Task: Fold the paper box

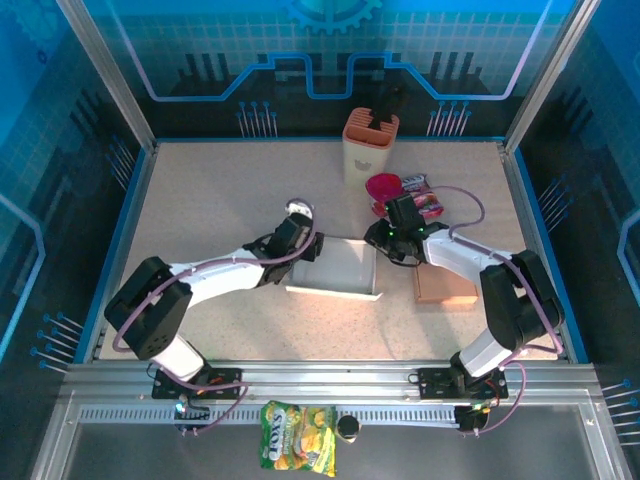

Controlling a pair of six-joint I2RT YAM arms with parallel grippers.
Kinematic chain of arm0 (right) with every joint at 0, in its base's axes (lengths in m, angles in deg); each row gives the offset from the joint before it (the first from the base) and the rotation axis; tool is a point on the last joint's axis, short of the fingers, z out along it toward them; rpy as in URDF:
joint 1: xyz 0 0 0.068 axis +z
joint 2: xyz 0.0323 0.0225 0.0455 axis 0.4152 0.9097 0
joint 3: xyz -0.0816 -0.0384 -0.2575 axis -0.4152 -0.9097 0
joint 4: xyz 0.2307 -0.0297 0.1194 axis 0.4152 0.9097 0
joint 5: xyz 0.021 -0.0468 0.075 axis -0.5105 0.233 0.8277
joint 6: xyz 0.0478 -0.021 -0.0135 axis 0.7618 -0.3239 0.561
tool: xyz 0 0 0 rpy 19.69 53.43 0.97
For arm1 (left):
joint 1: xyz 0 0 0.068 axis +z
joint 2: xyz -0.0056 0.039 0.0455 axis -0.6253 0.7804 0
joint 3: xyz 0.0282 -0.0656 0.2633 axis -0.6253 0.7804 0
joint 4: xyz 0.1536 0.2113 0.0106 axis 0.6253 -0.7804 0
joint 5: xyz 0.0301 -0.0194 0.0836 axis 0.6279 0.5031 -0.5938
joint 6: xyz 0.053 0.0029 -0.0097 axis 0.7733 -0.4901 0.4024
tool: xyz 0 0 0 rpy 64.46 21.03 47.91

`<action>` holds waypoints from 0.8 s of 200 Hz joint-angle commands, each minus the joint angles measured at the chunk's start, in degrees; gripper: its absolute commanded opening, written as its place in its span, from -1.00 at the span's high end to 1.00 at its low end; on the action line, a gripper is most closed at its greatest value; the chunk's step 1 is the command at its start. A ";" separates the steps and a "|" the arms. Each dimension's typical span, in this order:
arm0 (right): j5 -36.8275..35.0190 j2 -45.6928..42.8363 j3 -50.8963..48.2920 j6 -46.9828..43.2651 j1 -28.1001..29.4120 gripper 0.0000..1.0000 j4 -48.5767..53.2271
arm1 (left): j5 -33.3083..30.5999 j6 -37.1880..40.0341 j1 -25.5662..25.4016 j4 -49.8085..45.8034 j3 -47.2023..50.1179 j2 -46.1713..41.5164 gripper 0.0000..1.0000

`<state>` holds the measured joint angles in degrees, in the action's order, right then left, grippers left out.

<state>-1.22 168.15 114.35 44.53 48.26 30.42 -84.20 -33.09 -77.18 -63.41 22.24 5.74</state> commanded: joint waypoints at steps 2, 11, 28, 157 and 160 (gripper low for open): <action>-1.57 0.45 -0.88 5.11 0.40 0.27 1.87 | 1.95 -1.24 0.74 -15.73 -6.97 2.47 -0.28; -1.80 0.33 -2.59 6.30 0.47 0.26 1.98 | 1.18 -1.32 0.86 -18.67 -9.14 3.07 -0.28; -2.88 -0.67 -4.03 8.47 0.62 0.25 1.60 | -0.70 -2.01 0.95 -21.79 -11.38 2.35 -0.29; -2.69 -9.02 -7.42 0.22 1.57 -0.23 3.00 | 2.26 -8.42 5.08 -30.14 -8.77 -15.49 -0.58; -2.71 -9.19 -7.53 0.13 1.85 -0.23 2.88 | 2.78 -8.32 5.27 -30.05 -8.81 -15.28 -0.57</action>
<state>-3.82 160.41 108.73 47.67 48.43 31.64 -85.64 -40.66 -72.81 -91.89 12.10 -8.62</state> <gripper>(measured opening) 0.614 0.791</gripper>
